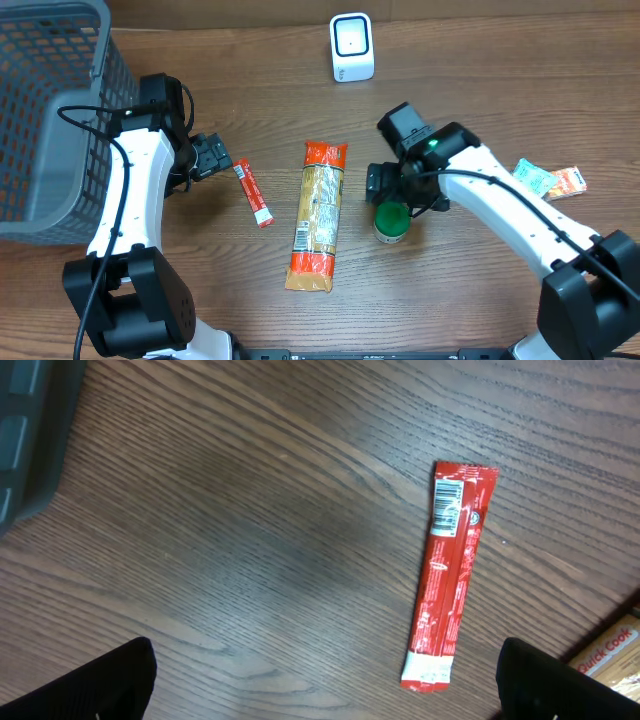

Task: Scan the item barcode
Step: 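Lower the right gripper over the green-capped jar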

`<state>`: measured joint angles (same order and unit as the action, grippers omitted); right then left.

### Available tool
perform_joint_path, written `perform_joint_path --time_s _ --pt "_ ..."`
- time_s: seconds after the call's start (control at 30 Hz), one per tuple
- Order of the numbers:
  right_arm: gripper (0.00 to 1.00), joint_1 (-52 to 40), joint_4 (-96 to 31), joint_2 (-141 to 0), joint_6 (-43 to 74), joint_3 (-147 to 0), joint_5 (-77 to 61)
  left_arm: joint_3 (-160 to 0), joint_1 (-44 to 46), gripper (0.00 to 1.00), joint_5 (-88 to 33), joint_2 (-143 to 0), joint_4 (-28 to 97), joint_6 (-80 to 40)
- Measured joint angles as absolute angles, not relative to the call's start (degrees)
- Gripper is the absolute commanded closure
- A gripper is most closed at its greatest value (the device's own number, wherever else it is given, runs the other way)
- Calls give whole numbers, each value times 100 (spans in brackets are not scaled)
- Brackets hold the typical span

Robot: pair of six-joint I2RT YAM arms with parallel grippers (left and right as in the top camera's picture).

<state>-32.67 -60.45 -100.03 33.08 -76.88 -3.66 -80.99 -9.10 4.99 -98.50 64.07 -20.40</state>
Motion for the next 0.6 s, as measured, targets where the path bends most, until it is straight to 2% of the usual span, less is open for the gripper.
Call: perform_joint_path --time_s 0.6 --pt "0 -3795 -6108 -10003 4066 -7649 366 -8099 -910 0 499 -9850 6407 -2040"
